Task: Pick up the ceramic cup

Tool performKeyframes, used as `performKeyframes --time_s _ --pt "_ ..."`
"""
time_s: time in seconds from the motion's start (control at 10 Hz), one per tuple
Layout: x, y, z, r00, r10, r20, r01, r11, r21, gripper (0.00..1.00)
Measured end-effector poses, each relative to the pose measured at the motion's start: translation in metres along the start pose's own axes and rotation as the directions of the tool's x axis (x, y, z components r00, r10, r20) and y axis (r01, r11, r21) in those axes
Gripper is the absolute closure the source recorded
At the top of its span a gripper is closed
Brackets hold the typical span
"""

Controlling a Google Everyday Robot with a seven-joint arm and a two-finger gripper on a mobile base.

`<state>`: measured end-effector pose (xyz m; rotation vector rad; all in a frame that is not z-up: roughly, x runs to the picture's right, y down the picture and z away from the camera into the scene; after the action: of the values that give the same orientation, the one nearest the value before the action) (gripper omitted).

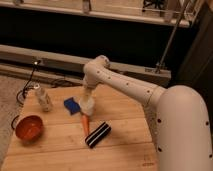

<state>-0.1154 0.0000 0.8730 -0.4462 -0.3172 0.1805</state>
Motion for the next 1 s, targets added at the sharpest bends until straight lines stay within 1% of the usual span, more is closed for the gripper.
performKeyframes --time_s 0.1,0.2,0.3,0.4,0.5,0.6,0.7,0.8,0.9,1.0 --pt "0.004 -0.001 0.003 1.0 0.01 0.002 -0.01 1.0 0.0 0.2" --pt "0.005 0.002 0.009 1.0 0.008 0.003 -0.008 1.0 -0.01 0.2" --pt "0.003 0.009 0.017 1.0 -0.003 0.007 0.003 0.999 -0.032 0.21" --pt "-0.003 0.022 0.029 1.0 -0.026 0.017 0.027 0.997 -0.071 0.29" --pt "-0.008 0.03 0.037 0.999 -0.042 0.025 0.044 0.994 -0.097 0.37" --pt "-0.014 0.04 0.044 0.997 -0.064 0.042 0.07 0.988 -0.135 0.49" --pt "-0.022 0.047 0.048 0.994 -0.081 0.074 0.092 0.982 -0.167 0.59" --pt "-0.035 0.049 0.043 0.987 -0.095 0.128 0.118 0.975 -0.19 0.69" --pt "-0.046 0.047 0.035 0.979 -0.108 0.173 0.143 0.969 -0.199 0.77" --pt "-0.057 0.042 0.023 0.966 -0.13 0.224 0.177 0.962 -0.207 0.88"
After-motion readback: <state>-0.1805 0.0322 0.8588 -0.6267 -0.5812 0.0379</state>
